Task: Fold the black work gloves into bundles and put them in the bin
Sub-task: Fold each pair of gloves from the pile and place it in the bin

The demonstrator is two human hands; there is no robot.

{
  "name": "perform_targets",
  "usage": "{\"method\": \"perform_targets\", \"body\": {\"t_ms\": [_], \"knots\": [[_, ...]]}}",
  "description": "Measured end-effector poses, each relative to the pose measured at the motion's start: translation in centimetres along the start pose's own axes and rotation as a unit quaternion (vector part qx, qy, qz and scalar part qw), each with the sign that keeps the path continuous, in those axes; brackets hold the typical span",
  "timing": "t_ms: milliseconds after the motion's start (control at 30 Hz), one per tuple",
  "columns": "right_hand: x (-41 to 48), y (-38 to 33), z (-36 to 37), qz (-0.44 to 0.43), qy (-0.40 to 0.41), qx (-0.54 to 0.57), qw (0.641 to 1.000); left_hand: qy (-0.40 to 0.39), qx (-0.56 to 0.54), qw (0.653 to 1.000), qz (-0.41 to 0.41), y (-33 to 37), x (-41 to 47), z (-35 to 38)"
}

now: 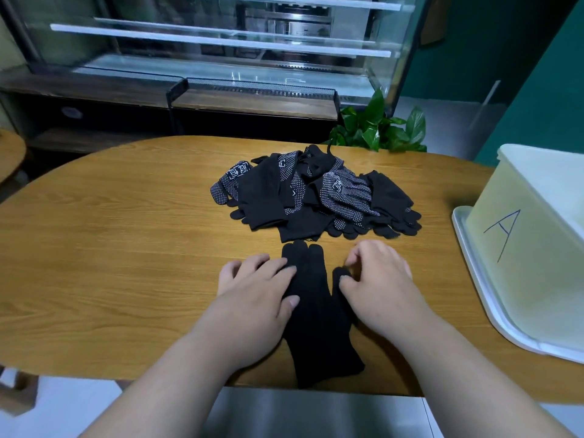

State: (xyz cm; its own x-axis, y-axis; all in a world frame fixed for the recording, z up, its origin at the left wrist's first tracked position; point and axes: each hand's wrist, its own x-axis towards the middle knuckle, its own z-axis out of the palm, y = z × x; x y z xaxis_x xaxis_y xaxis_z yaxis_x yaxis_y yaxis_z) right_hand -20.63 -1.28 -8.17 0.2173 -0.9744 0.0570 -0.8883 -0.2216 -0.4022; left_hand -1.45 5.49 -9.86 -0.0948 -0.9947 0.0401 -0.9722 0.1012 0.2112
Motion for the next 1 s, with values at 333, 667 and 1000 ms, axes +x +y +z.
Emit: {"method": "perform_targets", "body": {"t_ms": [333, 667, 1000], "knots": [[0.5, -0.8, 1.2, -0.116, -0.036, 0.007, 0.993, -0.031, -0.053, 0.998, 0.008, -0.4, 0.7, 0.3], [-0.2, -0.6, 1.8, -0.103, -0.048, -0.053, 0.992, 0.041, -0.009, 0.999, -0.026, 0.0, 0.4, 0.2], [-0.3, -0.5, 2.0, -0.098, -0.041, -0.042, 0.993, 0.081, -0.073, 0.976, -0.189, -2.4, 5.7, -0.9]]}}
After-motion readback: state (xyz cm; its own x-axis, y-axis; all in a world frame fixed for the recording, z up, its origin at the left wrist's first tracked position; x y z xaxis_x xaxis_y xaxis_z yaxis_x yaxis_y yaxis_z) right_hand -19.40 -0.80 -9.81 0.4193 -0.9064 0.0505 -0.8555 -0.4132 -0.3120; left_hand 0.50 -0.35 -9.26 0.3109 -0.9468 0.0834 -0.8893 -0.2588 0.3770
